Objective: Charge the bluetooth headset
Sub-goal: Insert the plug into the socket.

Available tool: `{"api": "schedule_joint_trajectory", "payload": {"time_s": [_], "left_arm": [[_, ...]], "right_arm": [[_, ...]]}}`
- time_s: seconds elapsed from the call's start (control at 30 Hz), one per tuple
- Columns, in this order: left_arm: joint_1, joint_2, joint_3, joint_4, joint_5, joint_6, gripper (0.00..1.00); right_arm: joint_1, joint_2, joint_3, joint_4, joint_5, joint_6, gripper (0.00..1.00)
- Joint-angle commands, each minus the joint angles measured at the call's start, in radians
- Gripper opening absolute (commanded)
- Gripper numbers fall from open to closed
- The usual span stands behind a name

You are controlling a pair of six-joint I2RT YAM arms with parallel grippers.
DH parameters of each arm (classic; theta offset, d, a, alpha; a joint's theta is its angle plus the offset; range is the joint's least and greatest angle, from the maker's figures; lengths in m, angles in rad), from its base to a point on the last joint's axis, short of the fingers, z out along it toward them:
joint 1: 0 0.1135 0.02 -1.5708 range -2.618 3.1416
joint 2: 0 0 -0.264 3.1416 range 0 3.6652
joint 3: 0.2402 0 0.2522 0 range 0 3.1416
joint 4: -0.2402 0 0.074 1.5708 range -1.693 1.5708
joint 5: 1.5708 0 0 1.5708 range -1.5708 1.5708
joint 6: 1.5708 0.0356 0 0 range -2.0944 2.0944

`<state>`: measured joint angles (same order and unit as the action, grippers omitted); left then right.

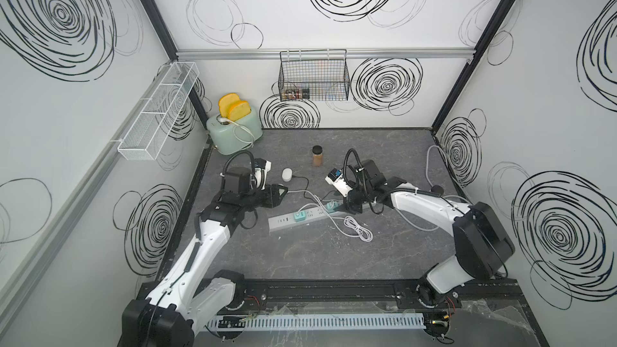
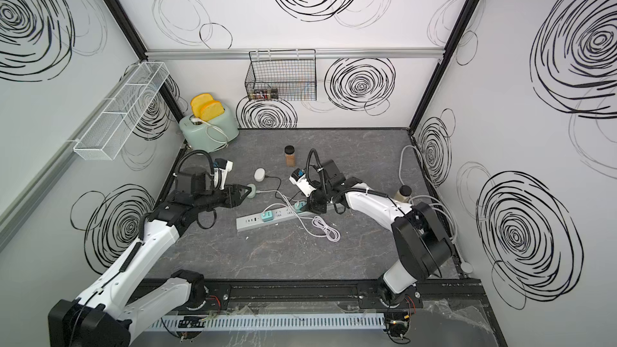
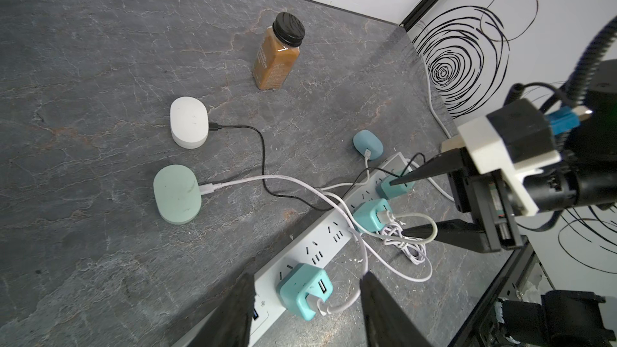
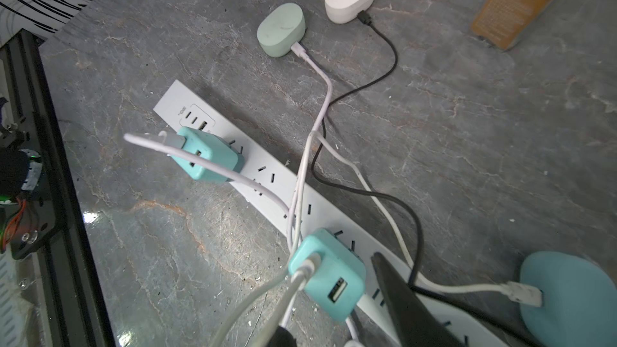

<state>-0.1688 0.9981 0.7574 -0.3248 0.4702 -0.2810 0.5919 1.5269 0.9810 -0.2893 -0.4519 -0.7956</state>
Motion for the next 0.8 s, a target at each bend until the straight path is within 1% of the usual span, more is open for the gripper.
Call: {"api": "schedule_joint_trajectory", "payload": {"time_s": [0.0,0.1,0.13,0.2,0.27,0.33,0.47,0.53,0.6,0.63,0.7,0.77], "left_arm": [[0.009,-0.005,0.008,0.052,-0.005,-0.002,0.55],[0.01,-0.001,0.01,0.052,-0.004,-0.001,0.55],[0.009,0.002,0.01,0.051,-0.002,0.0,0.55],[0.009,0.005,0.01,0.053,0.001,0.002,0.55],[0.01,0.01,0.011,0.055,0.002,0.002,0.55],[0.01,0.016,0.01,0.06,0.005,0.002,0.55],[0.009,0.026,0.01,0.069,0.014,-0.003,0.55],[0.01,0.029,0.013,0.072,0.015,-0.002,0.55],[0.009,0.031,0.014,0.075,0.016,-0.004,0.55],[0.009,0.03,0.014,0.076,0.015,-0.004,0.55],[0.009,0.032,0.017,0.078,0.018,-0.006,0.55],[0.01,0.033,0.019,0.078,0.019,-0.004,0.55]], "right_arm": [[0.007,-0.051,-0.05,-0.009,-0.002,0.086,0.59],[0.009,-0.075,-0.081,0.01,0.015,0.206,0.54],[0.012,-0.083,-0.089,0.023,0.039,0.277,0.52],[0.015,-0.092,-0.098,0.023,0.066,0.377,0.46],[0.022,-0.104,-0.105,0.023,0.09,0.465,0.37],[0.038,-0.127,-0.12,0.041,0.101,0.532,0.33],[0.055,-0.177,-0.143,0.109,0.1,0.679,0.31],[0.056,-0.18,-0.132,0.114,0.11,0.779,0.29],[0.053,-0.166,-0.117,0.104,0.148,0.894,0.25],[0.051,-0.155,-0.11,0.096,0.148,0.942,0.23],[0.048,-0.119,-0.087,0.071,0.102,0.988,0.21],[0.049,-0.082,-0.068,0.044,0.087,1.038,0.18]]}}
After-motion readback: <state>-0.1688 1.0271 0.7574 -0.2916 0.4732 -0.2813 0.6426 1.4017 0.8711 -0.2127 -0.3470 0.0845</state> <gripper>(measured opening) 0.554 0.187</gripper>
